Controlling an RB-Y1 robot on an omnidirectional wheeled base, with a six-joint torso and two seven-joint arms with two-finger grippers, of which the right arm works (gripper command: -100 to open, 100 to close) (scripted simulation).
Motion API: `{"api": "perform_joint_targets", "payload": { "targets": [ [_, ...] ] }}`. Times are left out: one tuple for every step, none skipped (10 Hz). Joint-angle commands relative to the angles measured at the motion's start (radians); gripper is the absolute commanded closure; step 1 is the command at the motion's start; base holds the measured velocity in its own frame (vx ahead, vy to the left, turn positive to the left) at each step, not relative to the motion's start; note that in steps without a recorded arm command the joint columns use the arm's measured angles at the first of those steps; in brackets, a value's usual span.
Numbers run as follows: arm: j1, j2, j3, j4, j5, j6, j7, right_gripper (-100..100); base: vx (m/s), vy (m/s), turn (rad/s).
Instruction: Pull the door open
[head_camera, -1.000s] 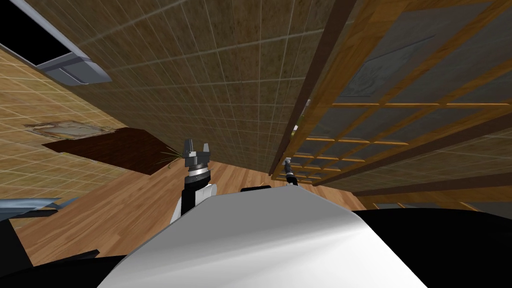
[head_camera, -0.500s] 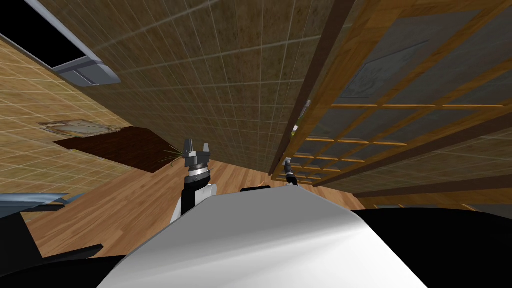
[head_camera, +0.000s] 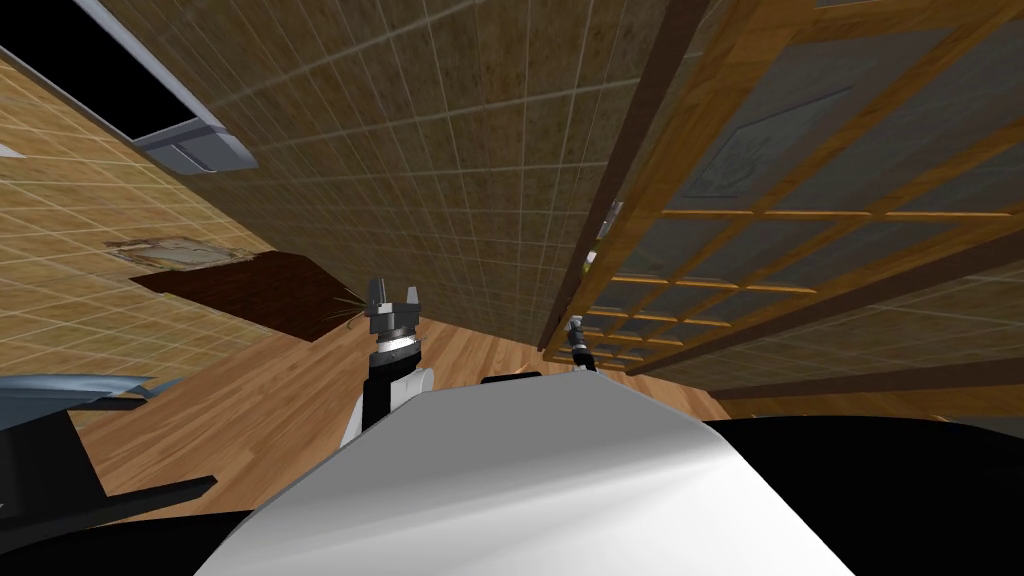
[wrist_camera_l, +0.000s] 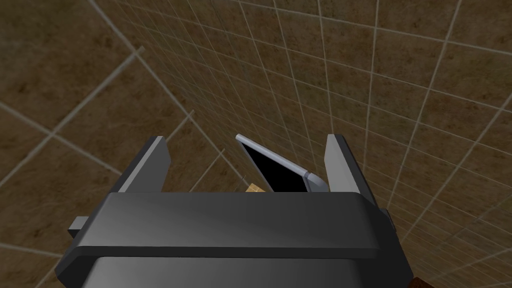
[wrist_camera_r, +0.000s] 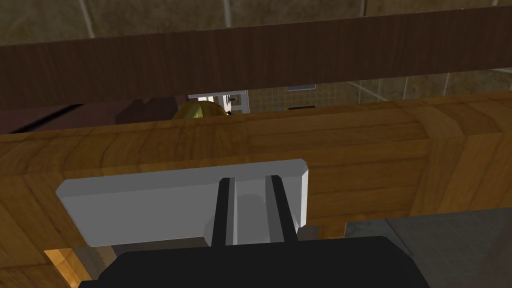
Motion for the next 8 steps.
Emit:
{"api": "perform_joint_targets", "payload": {
  "targets": [
    [0.006,-0.019,-0.007,-0.004,-0.015,0.003,-0.041,100,-0.023,-0.007,0.03],
    [0.006,-0.023,0.004,-0.004,-0.028,0.003,-0.075,100,-0.034,-0.009,0.032],
    [0.006,-0.023,0.004,-0.004,-0.028,0.003,-0.083,100,-0.025,-0.014,0.017],
    [0.006,-0.026,0.014,-0.004,-0.041,0.002,-0.12,100,-0.015,-0.009,0.028],
    [0.006,-0.026,0.014,-0.004,-0.041,0.002,-0.124,100,-0.011,-0.004,0.015],
    [0.003,-0.008,0.03,-0.027,-0.048,0.014,-0.153,-100,-0.034,0.003,0.072],
    [0.003,-0.007,0.032,-0.028,-0.055,0.015,-0.173,-100,-0.047,-0.006,0.059],
    [0.002,-0.005,0.036,-0.03,-0.066,0.016,-0.203,-100,-0.051,-0.022,0.028]
  ]
}}
